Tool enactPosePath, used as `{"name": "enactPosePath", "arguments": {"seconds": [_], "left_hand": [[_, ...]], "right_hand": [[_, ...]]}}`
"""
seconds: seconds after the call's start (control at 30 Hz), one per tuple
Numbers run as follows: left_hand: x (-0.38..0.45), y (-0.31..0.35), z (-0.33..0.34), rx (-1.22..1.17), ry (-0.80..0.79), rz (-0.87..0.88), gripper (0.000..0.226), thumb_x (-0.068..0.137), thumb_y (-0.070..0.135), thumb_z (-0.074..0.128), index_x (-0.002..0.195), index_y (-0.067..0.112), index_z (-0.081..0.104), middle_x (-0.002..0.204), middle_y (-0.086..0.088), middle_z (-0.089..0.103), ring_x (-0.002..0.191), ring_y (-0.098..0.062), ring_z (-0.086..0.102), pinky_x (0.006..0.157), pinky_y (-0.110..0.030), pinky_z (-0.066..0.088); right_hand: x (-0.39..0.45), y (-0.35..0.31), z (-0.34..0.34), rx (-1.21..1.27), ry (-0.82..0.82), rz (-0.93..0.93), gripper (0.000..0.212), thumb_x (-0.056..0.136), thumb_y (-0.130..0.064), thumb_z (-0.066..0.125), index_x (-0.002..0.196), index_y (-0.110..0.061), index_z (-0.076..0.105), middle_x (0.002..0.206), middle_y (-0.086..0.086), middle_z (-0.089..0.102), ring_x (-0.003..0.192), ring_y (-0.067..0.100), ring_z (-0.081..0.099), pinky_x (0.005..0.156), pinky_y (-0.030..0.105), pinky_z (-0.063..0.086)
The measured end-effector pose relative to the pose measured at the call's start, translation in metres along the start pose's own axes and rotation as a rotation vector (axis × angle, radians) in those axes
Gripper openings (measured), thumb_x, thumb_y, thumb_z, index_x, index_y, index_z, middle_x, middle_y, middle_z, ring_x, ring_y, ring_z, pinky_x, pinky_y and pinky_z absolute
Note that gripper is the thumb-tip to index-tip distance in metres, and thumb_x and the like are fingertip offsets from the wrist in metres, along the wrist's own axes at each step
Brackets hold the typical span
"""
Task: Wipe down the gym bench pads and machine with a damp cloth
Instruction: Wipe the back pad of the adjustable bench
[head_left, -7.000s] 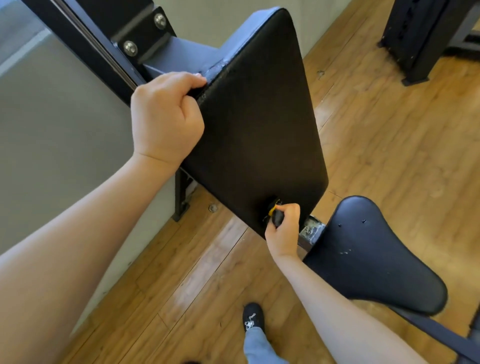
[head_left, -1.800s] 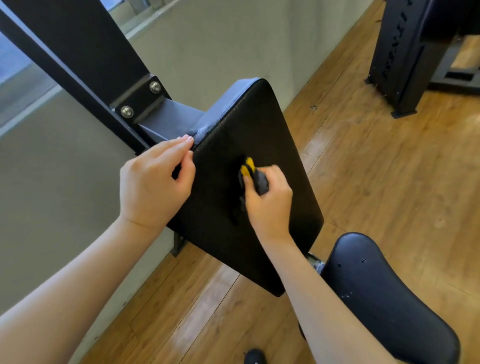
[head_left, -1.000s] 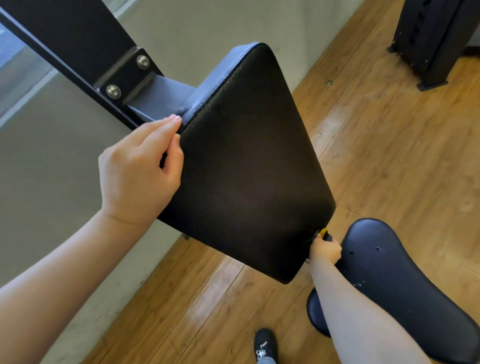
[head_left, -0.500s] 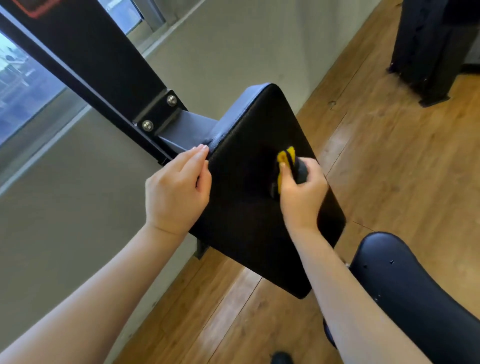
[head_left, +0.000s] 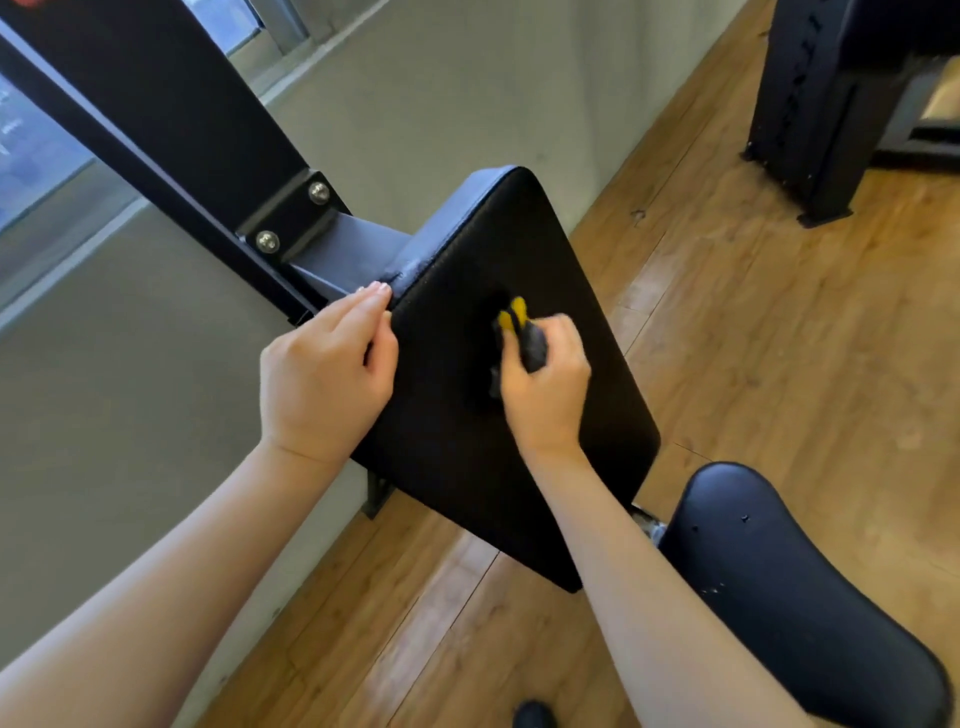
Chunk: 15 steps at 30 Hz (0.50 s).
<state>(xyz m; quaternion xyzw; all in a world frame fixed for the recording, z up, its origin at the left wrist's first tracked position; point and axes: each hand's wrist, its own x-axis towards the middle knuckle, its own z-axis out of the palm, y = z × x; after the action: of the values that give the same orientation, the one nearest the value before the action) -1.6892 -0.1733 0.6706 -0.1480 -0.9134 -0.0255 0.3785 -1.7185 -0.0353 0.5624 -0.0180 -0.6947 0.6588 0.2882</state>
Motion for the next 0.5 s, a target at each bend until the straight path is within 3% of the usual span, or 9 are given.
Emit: {"name": "enactPosePath", "arguments": {"seconds": [0.13,0.3,0.4,0.5], "left_hand": [[0.000,0.000,0.000,0.015,0.007,0.006,0.026,0.090,0.011,0.050,0.101,0.005,0.073,0.103,-0.006,0.072,0.096,-0.012,0.066,0.078,-0.027,0.052],[-0.001,0.000,-0.001,0.005,0.002,-0.016,0.026,0.091,0.010,0.050,0.101,0.005,0.073,0.104,-0.005,0.071,0.098,-0.005,0.060,0.085,-0.020,0.046],[0.000,-0.001,-0.001,-0.008,-0.003,-0.036,0.026,0.091,0.010,0.050,0.102,0.004,0.073,0.104,-0.003,0.070,0.099,-0.004,0.059,0.089,-0.013,0.042],[-0.001,-0.001,-0.002,-0.017,0.004,-0.045,0.026,0.091,0.010,0.050,0.102,0.004,0.073,0.105,0.003,0.066,0.101,-0.001,0.057,0.092,-0.006,0.039]], "right_hand": [[-0.028,0.070,-0.033,-0.026,0.007,0.350,0.019,0.089,-0.009,0.060,0.073,-0.011,0.050,0.070,0.000,0.046,0.062,0.000,0.043,0.059,0.008,0.033],[-0.057,0.147,-0.060,-0.065,0.096,0.805,0.012,0.092,-0.016,0.055,0.083,-0.008,0.056,0.080,0.013,0.058,0.076,0.021,0.053,0.073,0.035,0.046],[-0.060,0.162,-0.065,-0.064,0.122,0.904,0.013,0.094,-0.018,0.053,0.097,-0.008,0.060,0.094,0.013,0.062,0.088,0.022,0.056,0.080,0.032,0.044],[-0.069,0.178,-0.073,-0.098,0.190,1.029,0.021,0.095,-0.020,0.052,0.104,-0.002,0.060,0.094,0.012,0.061,0.091,0.025,0.056,0.078,0.029,0.039]]}}
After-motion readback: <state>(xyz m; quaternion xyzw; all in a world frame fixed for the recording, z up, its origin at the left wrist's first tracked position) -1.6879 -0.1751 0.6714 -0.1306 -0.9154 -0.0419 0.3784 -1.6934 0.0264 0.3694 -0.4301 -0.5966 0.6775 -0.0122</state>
